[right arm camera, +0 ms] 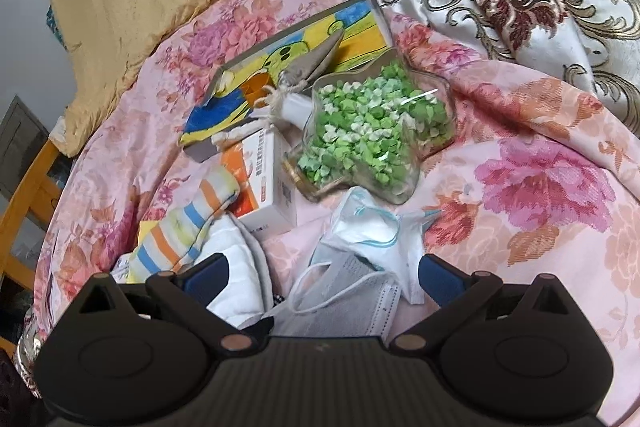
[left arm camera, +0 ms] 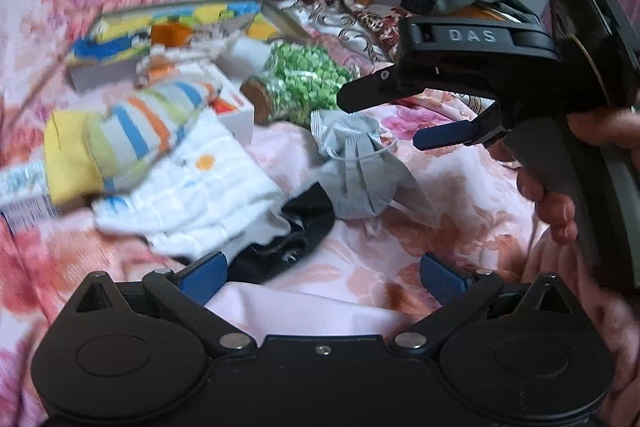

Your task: Organize soft objects

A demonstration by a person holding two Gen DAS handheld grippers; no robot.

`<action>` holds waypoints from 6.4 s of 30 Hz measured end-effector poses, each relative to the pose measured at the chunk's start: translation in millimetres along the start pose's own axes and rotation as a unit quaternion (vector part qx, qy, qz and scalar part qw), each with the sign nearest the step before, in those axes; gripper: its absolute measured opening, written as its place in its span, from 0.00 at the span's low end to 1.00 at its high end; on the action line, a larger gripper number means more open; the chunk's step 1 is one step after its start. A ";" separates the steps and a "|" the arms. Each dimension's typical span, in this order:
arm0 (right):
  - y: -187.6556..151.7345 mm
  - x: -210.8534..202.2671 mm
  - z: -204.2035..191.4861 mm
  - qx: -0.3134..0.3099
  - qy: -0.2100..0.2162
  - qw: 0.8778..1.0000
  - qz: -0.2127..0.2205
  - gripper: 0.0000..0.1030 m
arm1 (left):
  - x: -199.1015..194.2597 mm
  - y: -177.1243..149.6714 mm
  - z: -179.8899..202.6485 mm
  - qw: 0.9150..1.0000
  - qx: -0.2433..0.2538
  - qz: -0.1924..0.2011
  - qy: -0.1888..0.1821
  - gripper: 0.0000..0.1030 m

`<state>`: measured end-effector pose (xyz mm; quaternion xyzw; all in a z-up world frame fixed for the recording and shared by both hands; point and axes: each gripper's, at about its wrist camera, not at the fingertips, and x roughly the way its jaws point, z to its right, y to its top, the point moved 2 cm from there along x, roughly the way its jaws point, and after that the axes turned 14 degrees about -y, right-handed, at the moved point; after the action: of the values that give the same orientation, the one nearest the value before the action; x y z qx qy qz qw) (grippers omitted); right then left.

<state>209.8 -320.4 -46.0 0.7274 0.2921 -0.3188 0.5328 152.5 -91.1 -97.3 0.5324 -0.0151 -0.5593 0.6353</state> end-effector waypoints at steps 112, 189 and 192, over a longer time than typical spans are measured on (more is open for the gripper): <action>7.7 -44.7 -19.0 -0.030 0.089 0.981 0.169 0.14 | -45.1 38.1 21.9 0.982 0.004 0.183 0.055 0.06; 154.2 85.9 -22.7 0.043 0.115 0.964 0.235 0.16 | 45.7 244.4 -104.4 0.971 -0.024 0.218 0.099 0.07; 164.7 95.9 -17.9 0.052 0.108 0.965 0.233 0.16 | 59.8 251.2 -108.9 0.972 -0.021 0.213 0.098 0.07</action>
<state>398.6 -338.1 -19.3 0.8322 0.1536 -0.1200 0.5190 416.3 -111.1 -4.7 0.5560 -0.0537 -0.3564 0.7490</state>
